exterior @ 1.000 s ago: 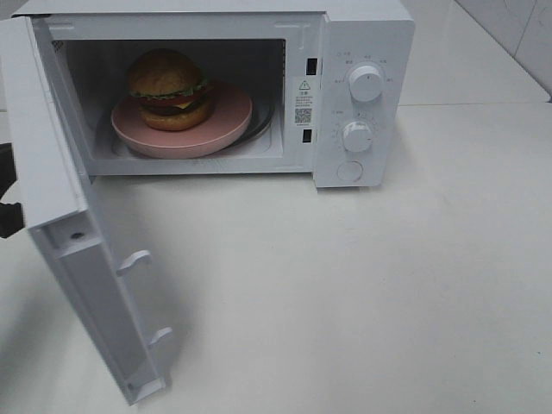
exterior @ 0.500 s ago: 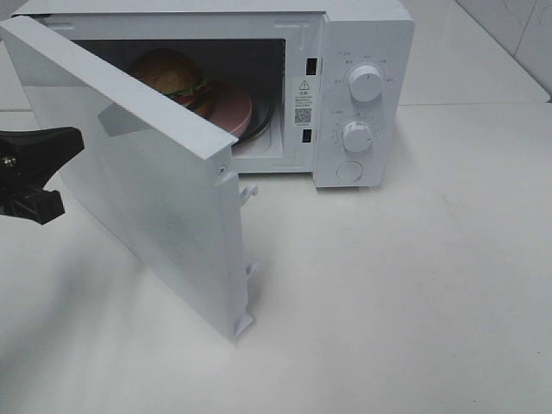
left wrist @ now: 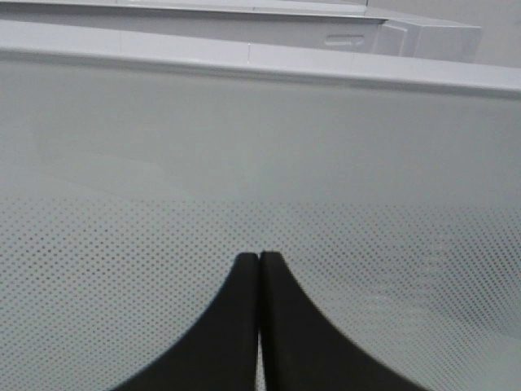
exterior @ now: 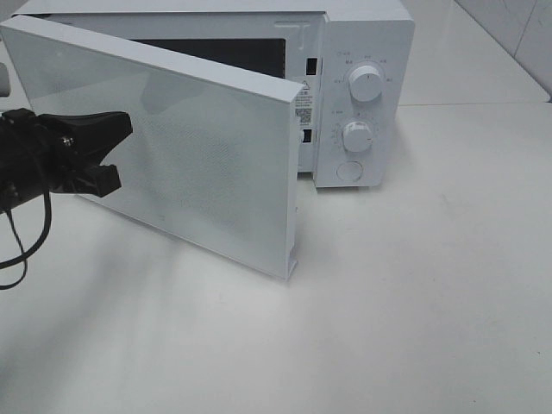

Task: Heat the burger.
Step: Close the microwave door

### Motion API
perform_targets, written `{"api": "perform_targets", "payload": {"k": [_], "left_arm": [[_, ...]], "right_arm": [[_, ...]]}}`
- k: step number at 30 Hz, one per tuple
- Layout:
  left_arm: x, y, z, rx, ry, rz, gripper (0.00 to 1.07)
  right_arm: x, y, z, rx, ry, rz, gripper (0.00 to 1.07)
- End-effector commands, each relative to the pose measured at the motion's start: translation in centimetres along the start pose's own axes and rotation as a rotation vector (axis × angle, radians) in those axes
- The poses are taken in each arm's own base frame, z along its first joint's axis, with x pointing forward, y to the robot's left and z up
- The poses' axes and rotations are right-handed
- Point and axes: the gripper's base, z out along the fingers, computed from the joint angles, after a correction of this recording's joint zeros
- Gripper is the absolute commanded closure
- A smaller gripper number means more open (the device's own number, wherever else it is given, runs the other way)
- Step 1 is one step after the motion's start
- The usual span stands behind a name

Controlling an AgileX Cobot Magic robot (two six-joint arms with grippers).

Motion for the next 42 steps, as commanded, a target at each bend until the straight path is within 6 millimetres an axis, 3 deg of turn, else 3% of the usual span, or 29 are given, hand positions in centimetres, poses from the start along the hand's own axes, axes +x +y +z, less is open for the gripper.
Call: {"api": "perform_targets", "payload": {"k": [1, 31, 42], "left_arm": [[-0.3, 0.0, 0.7, -0.011, -0.024, -0.015, 1.07], [-1.6, -2.9, 11.3, -0.005, -0.138, -0.106, 1.07], [-1.9, -2.5, 14.2, -0.019, -0.152, -0.110, 1.07]], "right_arm": [[0.1, 0.0, -0.3, 0.001, -0.036, -0.004, 0.37], [0.1, 0.0, -0.3, 0.002, -0.036, -0.005, 0.38], [0.1, 0.0, -0.3, 0.002, -0.036, -0.005, 0.38]]}}
